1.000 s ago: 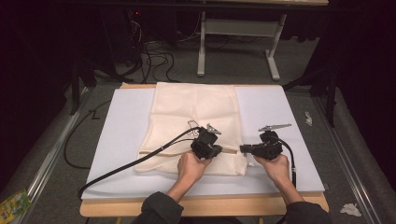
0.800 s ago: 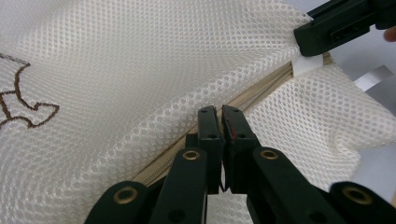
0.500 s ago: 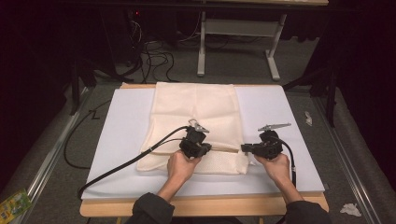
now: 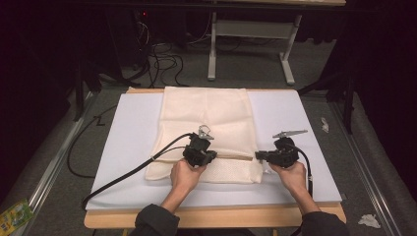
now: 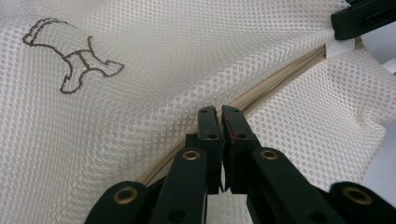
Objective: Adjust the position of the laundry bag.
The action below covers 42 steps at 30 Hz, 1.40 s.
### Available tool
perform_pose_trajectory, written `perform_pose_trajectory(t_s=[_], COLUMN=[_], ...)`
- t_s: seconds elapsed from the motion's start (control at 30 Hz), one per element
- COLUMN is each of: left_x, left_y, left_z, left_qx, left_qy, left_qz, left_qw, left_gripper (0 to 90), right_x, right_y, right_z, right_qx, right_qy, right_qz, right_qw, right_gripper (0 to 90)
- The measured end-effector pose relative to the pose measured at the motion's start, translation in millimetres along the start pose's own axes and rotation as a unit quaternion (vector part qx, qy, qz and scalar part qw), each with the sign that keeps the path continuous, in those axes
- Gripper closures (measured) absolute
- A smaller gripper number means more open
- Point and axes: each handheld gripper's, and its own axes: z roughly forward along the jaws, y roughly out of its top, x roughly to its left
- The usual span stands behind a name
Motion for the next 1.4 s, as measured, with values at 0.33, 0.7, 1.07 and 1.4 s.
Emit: perform_pose_trajectory(t_s=[0.33,0.7,1.07,1.4], left_x=[7.3,18.1,28.3,35.6], left_y=[-2.7,-7.6,-10.1,-14.0], left_z=[-4.9,-12.6,-23.1,-29.6], left_qx=[-0.002,-0.005,-0.009,-0.011], left_qy=[0.003,0.009,0.019,0.025], left_qz=[-0.007,-0.020,-0.026,-0.030], left_qw=[1.0000,0.9998,0.9995,0.9992], left_gripper=[87.5,87.5,87.5,87.5], right_x=[-2.5,-3.6,-4.6,-5.0], right_y=[0.4,2.0,2.8,3.3], right_z=[-1.7,-2.0,-2.6,-2.1], right_qx=[-0.004,-0.007,-0.009,-0.009], right_qy=[-0.002,-0.002,-0.011,-0.013], right_qz=[0.002,0.004,0.002,0.001], right_qw=[1.0000,1.0000,0.9999,0.9999], right_gripper=[87.3,87.3,87.3,87.3])
